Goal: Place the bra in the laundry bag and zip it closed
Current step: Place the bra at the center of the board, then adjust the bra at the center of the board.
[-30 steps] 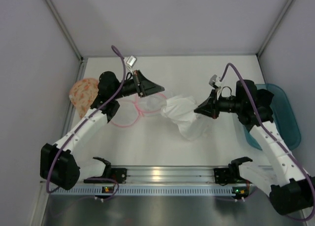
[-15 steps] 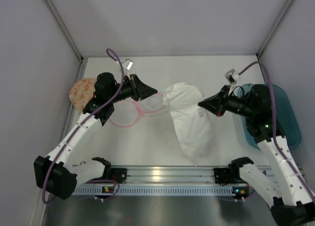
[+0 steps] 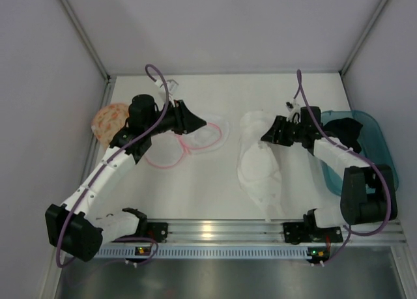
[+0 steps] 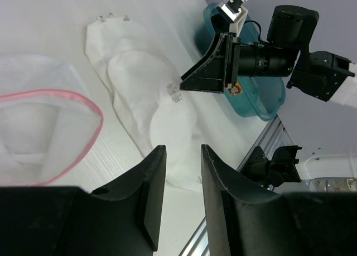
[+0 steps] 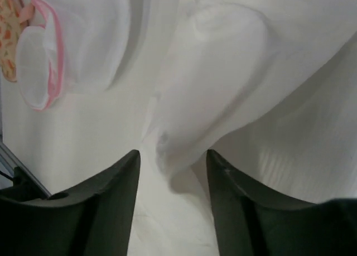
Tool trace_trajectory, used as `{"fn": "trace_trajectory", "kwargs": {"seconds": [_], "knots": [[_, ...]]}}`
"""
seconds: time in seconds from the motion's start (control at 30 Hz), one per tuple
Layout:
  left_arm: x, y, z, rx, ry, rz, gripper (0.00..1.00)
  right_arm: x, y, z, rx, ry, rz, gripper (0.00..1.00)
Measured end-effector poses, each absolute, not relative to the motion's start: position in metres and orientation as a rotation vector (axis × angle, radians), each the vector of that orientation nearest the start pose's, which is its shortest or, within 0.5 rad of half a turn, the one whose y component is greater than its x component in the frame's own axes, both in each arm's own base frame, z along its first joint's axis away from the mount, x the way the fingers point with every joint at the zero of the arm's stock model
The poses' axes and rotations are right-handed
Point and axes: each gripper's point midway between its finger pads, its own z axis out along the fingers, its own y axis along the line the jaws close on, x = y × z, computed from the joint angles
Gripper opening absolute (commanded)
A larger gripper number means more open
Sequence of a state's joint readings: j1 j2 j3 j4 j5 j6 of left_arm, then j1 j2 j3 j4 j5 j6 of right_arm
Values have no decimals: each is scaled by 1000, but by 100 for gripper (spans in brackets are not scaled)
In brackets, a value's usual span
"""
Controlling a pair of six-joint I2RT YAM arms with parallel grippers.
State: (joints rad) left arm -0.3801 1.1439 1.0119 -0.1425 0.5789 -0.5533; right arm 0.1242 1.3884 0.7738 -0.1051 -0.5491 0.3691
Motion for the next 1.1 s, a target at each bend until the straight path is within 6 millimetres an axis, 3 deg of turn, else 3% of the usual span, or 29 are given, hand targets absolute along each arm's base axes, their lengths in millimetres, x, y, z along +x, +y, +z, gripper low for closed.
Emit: {"fn": "trace_trajectory", "kwargs": {"seconds": [0.03, 0.1, 0.2, 0.33, 0.4, 0.47, 0.6, 0.77, 0.87, 0.93, 1.1], "knots": [[286, -236, 289, 265, 1953, -1157, 40, 328, 142, 104, 0, 2337, 873, 65], [287, -235, 286, 261, 1964, -1138, 40, 324, 131, 101, 6, 2369, 846, 68], [287, -232, 281, 261, 1982, -1109, 41, 331, 113, 123, -122, 2344, 760, 68], [288, -229, 277, 272, 1993, -1074, 41, 329, 101, 183, -558, 2194, 619, 62], [290, -227, 279, 280, 1990, -1054, 40, 312, 102, 204, -798, 2113, 569, 61], [292, -225, 282, 275, 1986, -1039, 40, 288, 106, 210, -1028, 2045, 522, 60], [302, -219, 292, 232, 1974, -1041, 41, 224, 131, 183, -1420, 1985, 567, 60], [343, -178, 291, 43, 2006, -1013, 43, 145, 158, 124, -1865, 1932, 619, 58], [355, -159, 283, -39, 2032, -986, 45, 105, 169, 102, -2096, 1864, 634, 59], [356, -153, 281, -66, 2043, -976, 45, 97, 169, 96, -2150, 1870, 627, 58], [367, -138, 291, -109, 2024, -958, 45, 97, 173, 75, -2226, 1920, 564, 54]]}}
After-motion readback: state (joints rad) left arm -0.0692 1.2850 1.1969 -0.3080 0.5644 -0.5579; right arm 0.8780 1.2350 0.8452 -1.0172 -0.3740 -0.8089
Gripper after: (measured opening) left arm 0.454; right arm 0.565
